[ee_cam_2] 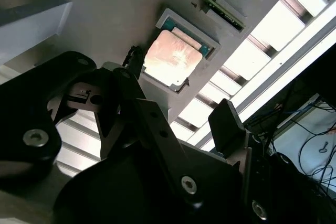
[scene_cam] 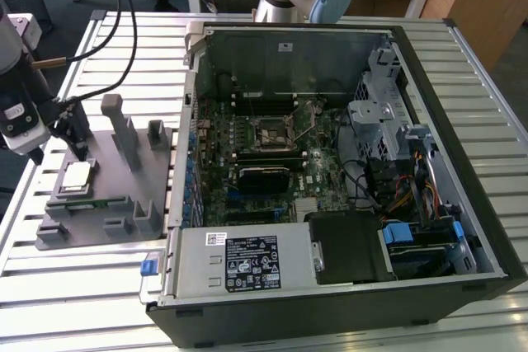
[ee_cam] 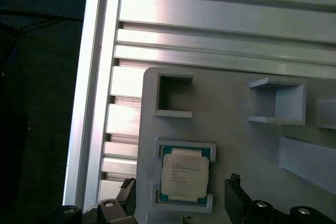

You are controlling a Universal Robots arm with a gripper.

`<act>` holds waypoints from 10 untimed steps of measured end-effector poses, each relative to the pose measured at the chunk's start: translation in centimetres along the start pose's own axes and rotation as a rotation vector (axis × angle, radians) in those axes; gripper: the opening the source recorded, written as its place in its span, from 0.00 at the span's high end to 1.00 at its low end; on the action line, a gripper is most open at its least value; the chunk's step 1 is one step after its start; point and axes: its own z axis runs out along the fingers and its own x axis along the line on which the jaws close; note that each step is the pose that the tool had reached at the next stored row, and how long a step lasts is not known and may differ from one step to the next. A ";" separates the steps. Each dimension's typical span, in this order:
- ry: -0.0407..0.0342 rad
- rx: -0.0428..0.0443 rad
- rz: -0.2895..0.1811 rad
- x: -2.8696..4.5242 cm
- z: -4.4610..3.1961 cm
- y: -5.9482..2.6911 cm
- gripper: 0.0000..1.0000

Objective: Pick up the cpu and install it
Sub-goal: 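Pick up the cpu and move it towards the insertion slot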

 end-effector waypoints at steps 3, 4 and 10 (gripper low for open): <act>-0.0001 0.0021 0.000 0.00 0.46 -0.02 0.24; -0.0005 0.0025 0.000 0.00 0.63 -0.02 0.24; -0.0099 0.0039 0.000 0.00 1.45 -0.05 0.24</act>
